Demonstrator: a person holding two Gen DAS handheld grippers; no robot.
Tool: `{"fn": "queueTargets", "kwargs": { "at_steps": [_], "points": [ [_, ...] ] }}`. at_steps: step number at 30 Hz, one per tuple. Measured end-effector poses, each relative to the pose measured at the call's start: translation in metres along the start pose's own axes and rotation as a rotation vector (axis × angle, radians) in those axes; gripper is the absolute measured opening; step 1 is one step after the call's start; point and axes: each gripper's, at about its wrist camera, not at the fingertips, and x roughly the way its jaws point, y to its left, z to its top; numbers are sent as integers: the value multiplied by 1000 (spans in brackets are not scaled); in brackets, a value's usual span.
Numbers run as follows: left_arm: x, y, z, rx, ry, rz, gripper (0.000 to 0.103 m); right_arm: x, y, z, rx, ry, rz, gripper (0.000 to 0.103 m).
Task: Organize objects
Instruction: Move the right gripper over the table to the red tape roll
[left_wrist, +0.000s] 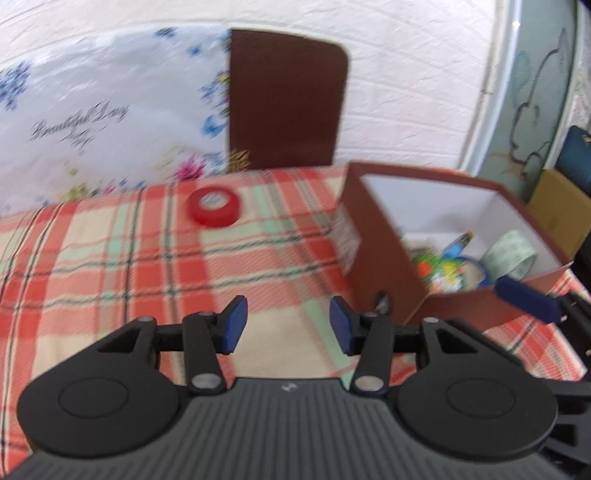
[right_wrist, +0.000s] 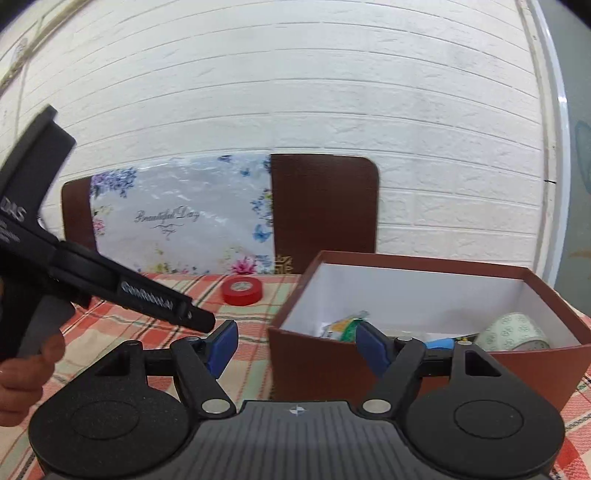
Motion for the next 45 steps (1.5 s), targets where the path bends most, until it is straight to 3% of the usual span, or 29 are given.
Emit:
{"fn": "queueTargets", "kwargs": {
  "at_steps": [11,26,33,45],
  "points": [
    [1,48,-34,-52,53,144,56,11,46,-16,-69,116,101,70],
    [11,105,-58,-108,59,277,59,39,80,-33,-135,258,138,70],
    [15,117,-74,-86,-22,316,87,53,88,-48,-161,332,124,70],
    [32,143,-62,-117,-50,344,95,89,90,-38,-85,361,123,78]
  ]
}}
